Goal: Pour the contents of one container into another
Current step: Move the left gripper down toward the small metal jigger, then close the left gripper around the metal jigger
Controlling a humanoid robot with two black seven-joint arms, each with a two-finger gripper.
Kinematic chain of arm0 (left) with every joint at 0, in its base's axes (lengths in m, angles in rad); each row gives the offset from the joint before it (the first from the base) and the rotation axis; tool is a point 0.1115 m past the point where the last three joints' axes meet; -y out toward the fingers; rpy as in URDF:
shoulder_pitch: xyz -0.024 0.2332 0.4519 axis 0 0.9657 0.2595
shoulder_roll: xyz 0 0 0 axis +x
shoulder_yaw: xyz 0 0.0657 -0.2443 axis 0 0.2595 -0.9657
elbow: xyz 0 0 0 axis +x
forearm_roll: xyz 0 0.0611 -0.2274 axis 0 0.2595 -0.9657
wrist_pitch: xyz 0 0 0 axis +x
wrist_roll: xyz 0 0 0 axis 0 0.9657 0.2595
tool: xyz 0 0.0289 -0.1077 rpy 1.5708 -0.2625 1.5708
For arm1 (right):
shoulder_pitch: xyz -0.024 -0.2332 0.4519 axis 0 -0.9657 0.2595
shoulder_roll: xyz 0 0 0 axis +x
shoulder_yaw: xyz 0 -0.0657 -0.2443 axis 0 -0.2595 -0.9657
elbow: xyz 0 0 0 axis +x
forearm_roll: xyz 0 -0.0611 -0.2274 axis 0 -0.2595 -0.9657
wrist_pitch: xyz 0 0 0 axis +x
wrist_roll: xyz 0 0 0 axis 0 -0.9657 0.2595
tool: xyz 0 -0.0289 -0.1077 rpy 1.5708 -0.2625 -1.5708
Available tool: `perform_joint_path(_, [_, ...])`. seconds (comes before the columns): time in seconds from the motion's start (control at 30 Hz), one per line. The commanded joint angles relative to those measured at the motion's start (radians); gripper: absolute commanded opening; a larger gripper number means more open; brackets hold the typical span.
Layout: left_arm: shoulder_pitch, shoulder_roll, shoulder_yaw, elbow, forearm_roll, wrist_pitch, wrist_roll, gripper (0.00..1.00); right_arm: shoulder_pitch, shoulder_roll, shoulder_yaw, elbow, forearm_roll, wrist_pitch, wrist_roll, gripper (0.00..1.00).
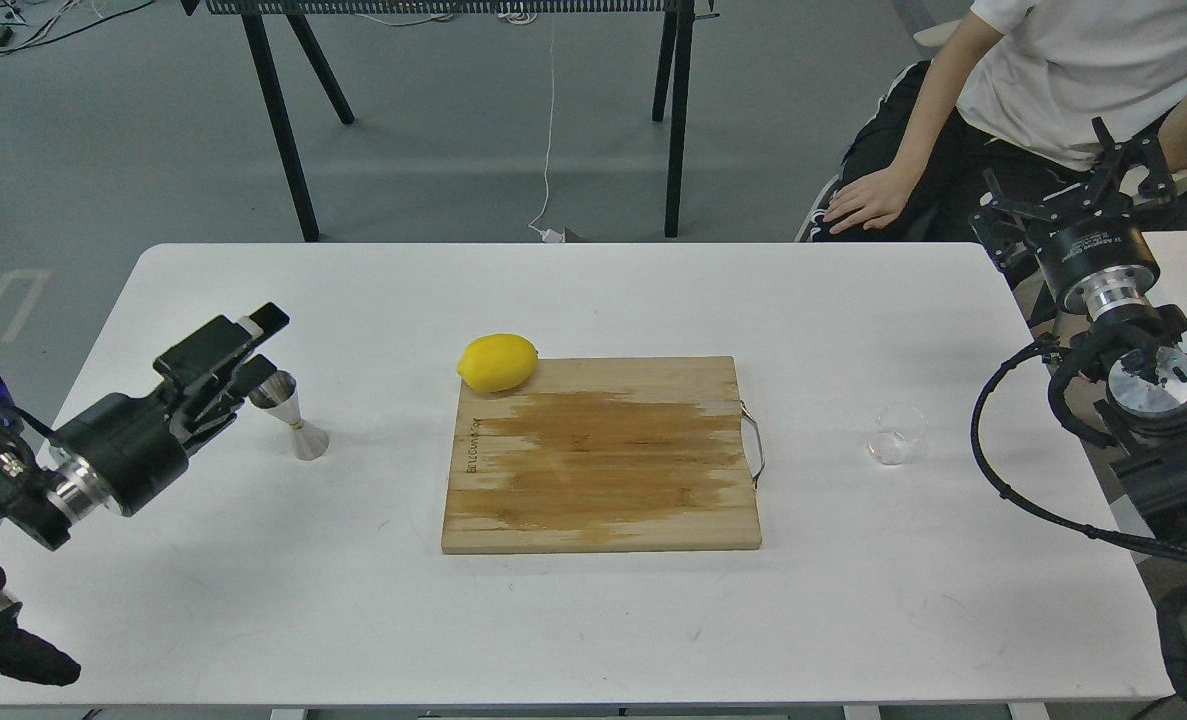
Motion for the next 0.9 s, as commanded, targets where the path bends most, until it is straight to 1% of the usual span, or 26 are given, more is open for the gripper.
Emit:
perform_joint_path(0.0, [0.011,-0.005,0.079,0.018,0.307,0.143,0.002,0.88,-0.002,0.001,-0.002,0.002,0.000,0.000,0.000,1.00])
perform_joint_path(0.07, [0.014,-0.014,0.083,0.093,0.433,0.180,0.000,0.88,-0.006,0.003,-0.005,0.002,0.000,0.000,0.000,1.00])
perform_joint_path(0.27, [-0.022,-0.165,0.081,0.459,0.748,0.287,0.010,0.88,-0.008,0.003,-0.003,0.003,0.000,0.000,0.000,1.00])
perform_joint_path(0.37, [-0.077,-0.257,0.086,0.611,0.822,0.343,0.013,0.88,-0.008,0.001,-0.003,0.003,0.000,0.000,0.000,1.00])
perform_joint_path(0.43, [-0.110,-0.302,0.086,0.694,0.822,0.361,0.013,0.88,-0.009,0.001,-0.003,0.003,0.000,0.000,0.000,1.00])
perform_joint_path(0.5, [-0.142,-0.342,0.083,0.734,0.822,0.368,0.013,0.88,-0.009,0.000,-0.003,0.003,0.000,0.000,0.000,1.00])
perform_joint_path(0.6, [-0.179,-0.402,0.086,0.748,0.825,0.368,0.016,0.88,-0.009,0.001,-0.003,0.005,0.000,0.000,0.000,1.00])
perform_joint_path(0.7, [-0.191,-0.419,0.086,0.783,0.825,0.368,0.023,0.87,-0.009,-0.002,-0.003,0.005,0.000,0.000,0.000,1.00])
perform_joint_path(0.77, [-0.206,-0.428,0.086,0.840,0.820,0.368,0.020,0.84,-0.009,-0.003,-0.002,0.005,0.000,0.000,-0.002,1.00])
perform_joint_path(0.87, [-0.249,-0.482,0.087,0.923,0.819,0.368,0.014,0.82,-0.009,-0.007,-0.003,0.003,0.000,0.000,-0.002,1.00])
